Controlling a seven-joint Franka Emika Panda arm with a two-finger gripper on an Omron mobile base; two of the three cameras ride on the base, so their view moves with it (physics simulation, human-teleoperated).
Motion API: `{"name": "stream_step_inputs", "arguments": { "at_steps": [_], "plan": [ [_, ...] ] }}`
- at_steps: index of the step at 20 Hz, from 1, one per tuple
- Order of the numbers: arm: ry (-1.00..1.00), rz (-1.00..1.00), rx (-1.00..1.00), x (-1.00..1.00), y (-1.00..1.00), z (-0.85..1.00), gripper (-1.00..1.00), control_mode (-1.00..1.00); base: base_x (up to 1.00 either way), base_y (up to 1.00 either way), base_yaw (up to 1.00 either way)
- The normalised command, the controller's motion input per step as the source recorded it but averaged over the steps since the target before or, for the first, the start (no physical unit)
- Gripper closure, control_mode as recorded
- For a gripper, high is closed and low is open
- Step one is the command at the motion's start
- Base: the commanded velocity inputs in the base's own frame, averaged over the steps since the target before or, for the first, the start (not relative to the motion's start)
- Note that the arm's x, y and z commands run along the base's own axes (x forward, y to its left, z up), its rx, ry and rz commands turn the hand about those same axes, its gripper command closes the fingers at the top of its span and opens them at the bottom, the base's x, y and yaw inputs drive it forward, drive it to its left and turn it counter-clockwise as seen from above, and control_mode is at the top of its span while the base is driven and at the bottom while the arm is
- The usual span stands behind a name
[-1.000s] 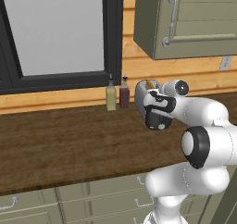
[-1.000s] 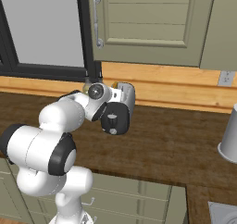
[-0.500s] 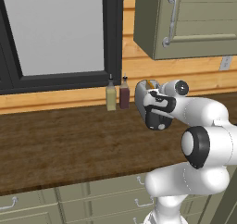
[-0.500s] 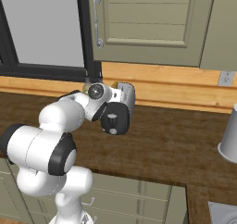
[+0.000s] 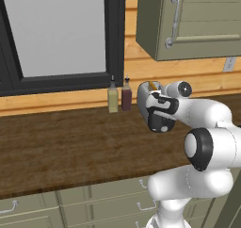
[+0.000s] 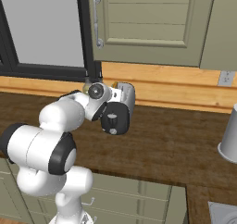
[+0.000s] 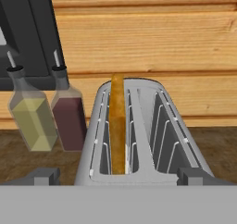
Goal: Start the toaster. Once the lever pops up, take the bread to the plate on the dining counter.
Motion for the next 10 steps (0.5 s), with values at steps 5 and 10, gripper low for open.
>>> {"name": "stream_step_inputs", "arguments": {
  "at_steps": [5, 10],
  "plan": [
    [0.00, 0.00, 0.00, 0.08, 0.00, 0.00, -1.00, -1.00, 0.00, 0.00, 0.00],
    [0.00, 0.00, 0.00, 0.11, 0.00, 0.00, -1.00, -1.00, 0.00, 0.00, 0.00]
  ]
}}
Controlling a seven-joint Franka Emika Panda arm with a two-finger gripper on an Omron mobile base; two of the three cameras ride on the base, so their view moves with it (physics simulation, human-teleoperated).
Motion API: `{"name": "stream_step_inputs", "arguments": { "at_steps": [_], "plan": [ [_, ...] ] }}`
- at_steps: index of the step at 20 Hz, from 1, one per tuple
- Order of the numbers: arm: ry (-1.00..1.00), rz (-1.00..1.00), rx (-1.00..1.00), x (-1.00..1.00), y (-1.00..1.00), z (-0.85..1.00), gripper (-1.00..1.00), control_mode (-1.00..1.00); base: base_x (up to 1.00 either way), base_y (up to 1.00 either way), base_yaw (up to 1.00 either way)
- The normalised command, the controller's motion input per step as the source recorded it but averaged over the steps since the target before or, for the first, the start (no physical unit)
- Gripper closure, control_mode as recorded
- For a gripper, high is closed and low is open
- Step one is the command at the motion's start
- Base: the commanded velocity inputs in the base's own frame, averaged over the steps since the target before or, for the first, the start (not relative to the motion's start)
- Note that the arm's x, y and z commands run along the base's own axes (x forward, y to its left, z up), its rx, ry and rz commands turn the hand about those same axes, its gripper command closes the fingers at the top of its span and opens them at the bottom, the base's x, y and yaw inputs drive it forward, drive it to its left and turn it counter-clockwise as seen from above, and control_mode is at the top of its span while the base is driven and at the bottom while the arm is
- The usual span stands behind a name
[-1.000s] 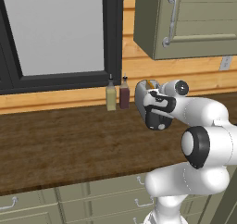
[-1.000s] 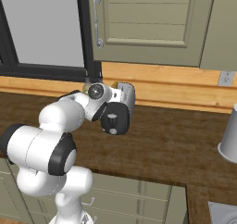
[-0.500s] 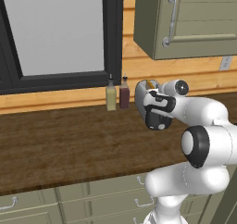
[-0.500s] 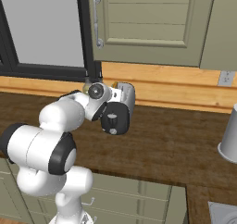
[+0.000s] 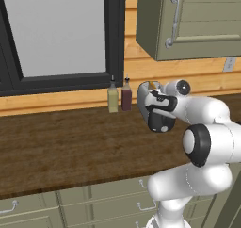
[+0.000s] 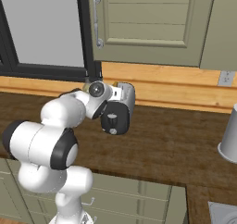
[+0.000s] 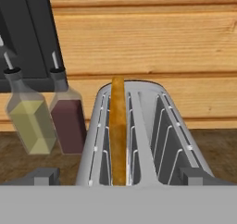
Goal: Start the toaster. Once the lever pops up, take the bread to the plate on the dining counter.
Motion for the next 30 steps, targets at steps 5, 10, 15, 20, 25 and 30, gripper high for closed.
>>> {"name": "stream_step_inputs", "arguments": {
  "at_steps": [5, 10, 15, 20, 25, 30],
  "plan": [
    [0.00, 0.00, 0.00, 0.15, 0.00, 0.00, -1.00, -1.00, 0.00, 0.00, 0.00],
    [0.00, 0.00, 0.00, 0.16, 0.00, 0.00, -1.00, -1.00, 0.00, 0.00, 0.00],
    [0.00, 0.00, 0.00, 0.17, 0.00, 0.00, -1.00, -1.00, 0.00, 0.00, 0.00],
    [0.00, 0.00, 0.02, 0.17, -0.05, 0.00, -1.00, -1.00, 0.00, 0.00, 0.00],
    [0.00, 0.00, 0.04, 0.12, -0.05, -0.10, -1.00, -1.00, 0.00, 0.00, 0.00],
    [0.00, 0.00, 0.02, 0.10, -0.04, -0.05, -1.00, -1.00, 0.00, 0.00, 0.00]
  ]
}}
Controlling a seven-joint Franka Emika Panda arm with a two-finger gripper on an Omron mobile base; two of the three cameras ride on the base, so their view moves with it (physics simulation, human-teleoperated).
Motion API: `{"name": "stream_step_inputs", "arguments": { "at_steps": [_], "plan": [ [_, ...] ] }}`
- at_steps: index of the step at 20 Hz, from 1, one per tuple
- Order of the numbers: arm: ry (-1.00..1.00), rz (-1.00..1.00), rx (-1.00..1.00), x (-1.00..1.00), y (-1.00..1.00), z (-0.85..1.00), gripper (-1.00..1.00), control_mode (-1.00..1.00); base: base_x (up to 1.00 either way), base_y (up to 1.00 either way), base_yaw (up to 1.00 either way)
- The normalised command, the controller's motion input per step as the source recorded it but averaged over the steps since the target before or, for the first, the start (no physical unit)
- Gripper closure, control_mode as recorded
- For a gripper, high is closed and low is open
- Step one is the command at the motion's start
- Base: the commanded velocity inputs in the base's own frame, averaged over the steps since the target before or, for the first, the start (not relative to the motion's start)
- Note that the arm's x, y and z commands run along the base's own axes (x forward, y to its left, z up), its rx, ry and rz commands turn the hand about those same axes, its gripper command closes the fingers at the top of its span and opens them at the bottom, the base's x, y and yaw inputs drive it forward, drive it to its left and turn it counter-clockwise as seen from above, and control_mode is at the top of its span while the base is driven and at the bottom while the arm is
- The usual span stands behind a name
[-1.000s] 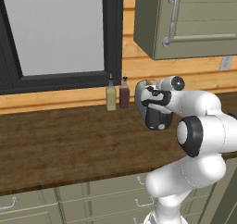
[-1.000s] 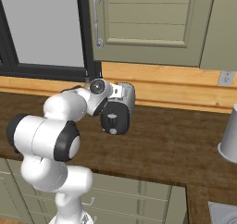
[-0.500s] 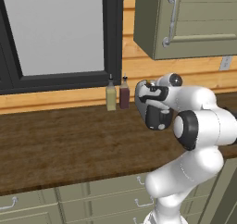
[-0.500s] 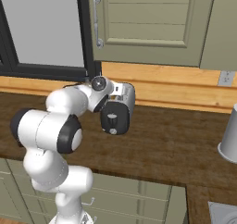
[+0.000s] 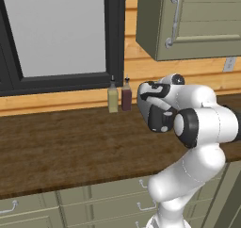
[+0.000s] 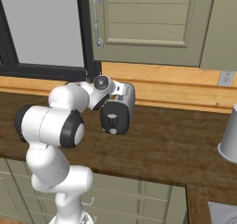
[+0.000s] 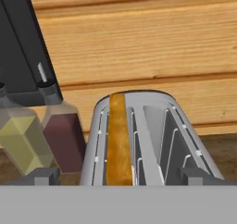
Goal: Start the toaster. Once the lever pops up, take the bread to the plate on the dining counter.
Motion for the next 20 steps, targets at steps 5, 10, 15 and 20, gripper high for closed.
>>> {"name": "stream_step_inputs", "arguments": {
  "at_steps": [5, 10, 15, 20],
  "plan": [
    [0.00, 0.00, 0.00, 0.07, 0.00, -0.02, -1.00, -1.00, 0.00, 0.00, 0.00],
    [0.01, 0.00, 0.00, 0.01, 0.00, -0.08, -1.00, -1.00, 0.00, 0.00, 0.00],
    [0.00, 0.00, 0.00, 0.01, 0.00, -0.06, -1.00, -1.00, 0.00, 0.00, 0.00],
    [0.00, 0.00, 0.00, 0.01, 0.00, 0.00, -1.00, -1.00, 0.00, 0.00, 0.00]
  ]
}}
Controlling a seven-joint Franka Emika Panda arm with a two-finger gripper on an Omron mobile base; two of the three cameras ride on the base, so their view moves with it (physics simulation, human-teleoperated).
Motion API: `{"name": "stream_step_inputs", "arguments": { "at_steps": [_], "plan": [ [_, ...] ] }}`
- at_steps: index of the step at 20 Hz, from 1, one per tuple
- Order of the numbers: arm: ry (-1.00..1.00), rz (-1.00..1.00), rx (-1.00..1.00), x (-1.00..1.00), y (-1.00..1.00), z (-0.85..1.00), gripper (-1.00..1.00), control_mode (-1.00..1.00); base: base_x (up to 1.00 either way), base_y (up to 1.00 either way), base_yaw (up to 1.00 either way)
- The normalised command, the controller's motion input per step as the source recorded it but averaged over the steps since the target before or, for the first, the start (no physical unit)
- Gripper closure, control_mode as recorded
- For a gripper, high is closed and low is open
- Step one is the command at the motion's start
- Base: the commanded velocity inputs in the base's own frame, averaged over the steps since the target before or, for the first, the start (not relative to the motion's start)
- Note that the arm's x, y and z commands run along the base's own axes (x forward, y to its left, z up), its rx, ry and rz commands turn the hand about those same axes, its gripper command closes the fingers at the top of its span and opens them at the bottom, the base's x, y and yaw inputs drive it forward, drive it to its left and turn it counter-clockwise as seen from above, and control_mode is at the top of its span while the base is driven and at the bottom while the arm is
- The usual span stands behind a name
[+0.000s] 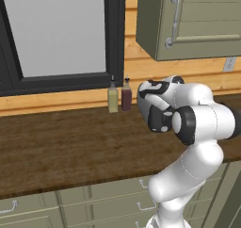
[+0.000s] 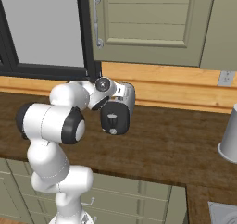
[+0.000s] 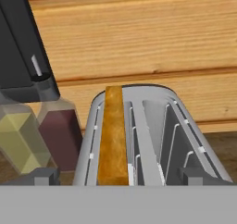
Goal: Start the toaster. Once the lever pops up, take the bread to the plate on the dining counter.
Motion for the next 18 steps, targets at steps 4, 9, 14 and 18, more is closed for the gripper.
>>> {"name": "stream_step_inputs", "arguments": {
  "at_steps": [4, 9, 14, 18],
  "plan": [
    [0.00, 0.00, 0.00, 0.03, 0.00, -0.01, -1.00, -1.00, 0.00, 0.00, 0.00],
    [0.00, 0.00, 0.00, 0.03, 0.00, 0.00, -1.00, -1.00, 0.00, 0.00, 0.00],
    [0.00, 0.00, 0.00, 0.01, 0.00, 0.00, 1.00, -1.00, 0.00, 0.00, 0.00],
    [0.00, 0.00, 0.00, 0.00, 0.00, 0.00, 1.00, -1.00, 0.00, 0.00, 0.00]
  ]
}}
